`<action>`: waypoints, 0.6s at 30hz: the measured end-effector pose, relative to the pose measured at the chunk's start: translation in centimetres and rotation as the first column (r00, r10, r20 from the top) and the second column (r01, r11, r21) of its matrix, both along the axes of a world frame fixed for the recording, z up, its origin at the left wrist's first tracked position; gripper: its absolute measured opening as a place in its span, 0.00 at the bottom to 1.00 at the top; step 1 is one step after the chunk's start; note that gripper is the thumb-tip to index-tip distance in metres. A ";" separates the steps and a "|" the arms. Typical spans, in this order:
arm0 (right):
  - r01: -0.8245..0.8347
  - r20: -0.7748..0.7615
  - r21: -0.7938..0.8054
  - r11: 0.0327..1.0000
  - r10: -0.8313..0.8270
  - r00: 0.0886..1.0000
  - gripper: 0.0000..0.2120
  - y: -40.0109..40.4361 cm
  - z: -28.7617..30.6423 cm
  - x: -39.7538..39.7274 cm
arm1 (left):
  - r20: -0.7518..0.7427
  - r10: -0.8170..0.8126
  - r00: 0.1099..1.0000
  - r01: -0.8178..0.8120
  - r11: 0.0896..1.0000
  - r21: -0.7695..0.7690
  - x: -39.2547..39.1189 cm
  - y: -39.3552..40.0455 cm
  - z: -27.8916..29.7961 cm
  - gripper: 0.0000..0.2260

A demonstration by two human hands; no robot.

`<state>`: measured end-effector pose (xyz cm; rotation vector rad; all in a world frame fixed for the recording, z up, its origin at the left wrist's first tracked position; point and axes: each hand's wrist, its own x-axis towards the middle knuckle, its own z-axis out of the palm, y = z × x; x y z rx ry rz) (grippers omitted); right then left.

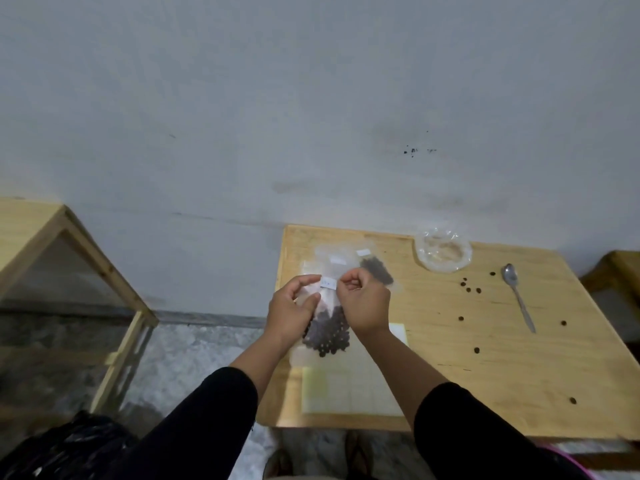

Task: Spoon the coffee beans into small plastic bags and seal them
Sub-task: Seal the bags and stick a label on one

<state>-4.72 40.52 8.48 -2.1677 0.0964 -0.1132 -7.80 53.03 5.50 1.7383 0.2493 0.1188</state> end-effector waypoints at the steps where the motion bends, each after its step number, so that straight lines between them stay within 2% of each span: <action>1: -0.012 0.009 -0.008 1.000 0.012 1.000 0.02 -0.1 0.2 0.0 | 0.003 0.004 1.000 -0.004 1.000 -0.001 0.0 -0.2 0.2 0.13; 6: -0.066 0.016 -0.037 0.997 0.067 0.998 0.02 -1.0 1.1 0.4 | 0.017 0.053 0.998 -0.053 0.998 -0.018 0.4 -1.2 0.8 0.12; 11: -0.099 0.053 -0.042 0.994 0.101 0.993 0.02 -2.7 2.2 1.6 | 0.023 0.115 0.993 -0.112 0.988 -0.105 1.5 -3.2 1.9 0.06; 18: -0.147 0.118 -0.006 0.989 0.147 0.982 0.03 -5.0 3.2 3.3 | -0.001 0.269 0.963 -0.268 0.958 -0.098 3.6 -6.0 3.5 0.05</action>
